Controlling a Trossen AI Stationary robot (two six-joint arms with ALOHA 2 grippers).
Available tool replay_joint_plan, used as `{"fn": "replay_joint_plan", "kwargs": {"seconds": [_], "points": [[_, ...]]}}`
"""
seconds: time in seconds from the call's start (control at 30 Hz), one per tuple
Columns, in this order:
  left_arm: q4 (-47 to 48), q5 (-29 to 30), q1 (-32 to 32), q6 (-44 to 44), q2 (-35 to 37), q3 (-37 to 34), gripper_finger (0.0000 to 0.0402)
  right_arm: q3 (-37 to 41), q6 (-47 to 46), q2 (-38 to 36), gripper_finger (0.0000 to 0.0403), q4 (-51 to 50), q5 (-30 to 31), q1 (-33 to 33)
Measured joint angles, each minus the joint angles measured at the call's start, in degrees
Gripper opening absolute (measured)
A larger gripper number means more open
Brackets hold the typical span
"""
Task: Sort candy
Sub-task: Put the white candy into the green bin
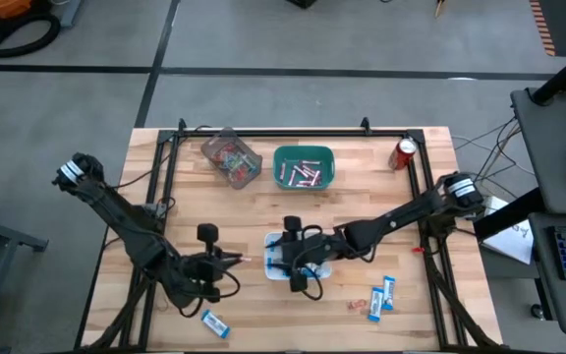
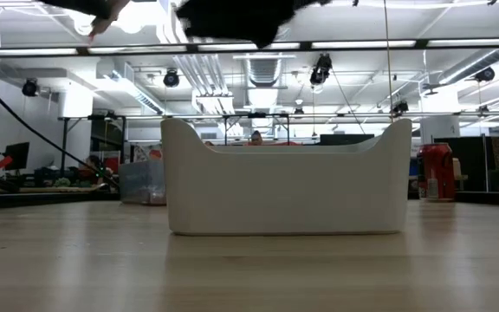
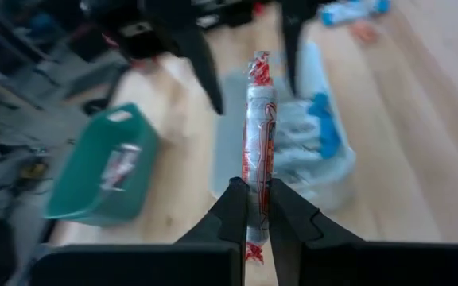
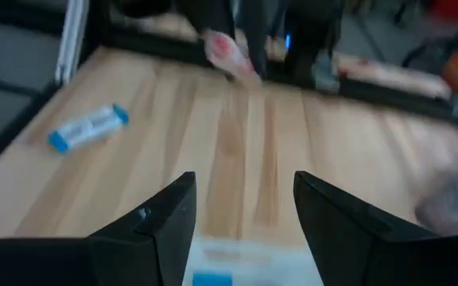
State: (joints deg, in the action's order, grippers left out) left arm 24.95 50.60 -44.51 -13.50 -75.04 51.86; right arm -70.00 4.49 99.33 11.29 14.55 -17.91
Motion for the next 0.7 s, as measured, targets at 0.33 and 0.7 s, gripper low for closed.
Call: {"fn": "replay_joint_plan", "kwargs": {"seconds": [0.33, 0.7], "points": [[-5.3, 6.7, 0.8, 0.2, -2.3, 0.0, 0.0008, 0.0, 5.9, 2.5, 0.0202, 16.8, 0.0, 0.5], [-9.2, 9.7, 2.2, 1.0, -4.6, 0.0, 0.0008, -0.1, 5.9, 2.9, 0.0113, 17.5, -0.2, 1.3]]}}
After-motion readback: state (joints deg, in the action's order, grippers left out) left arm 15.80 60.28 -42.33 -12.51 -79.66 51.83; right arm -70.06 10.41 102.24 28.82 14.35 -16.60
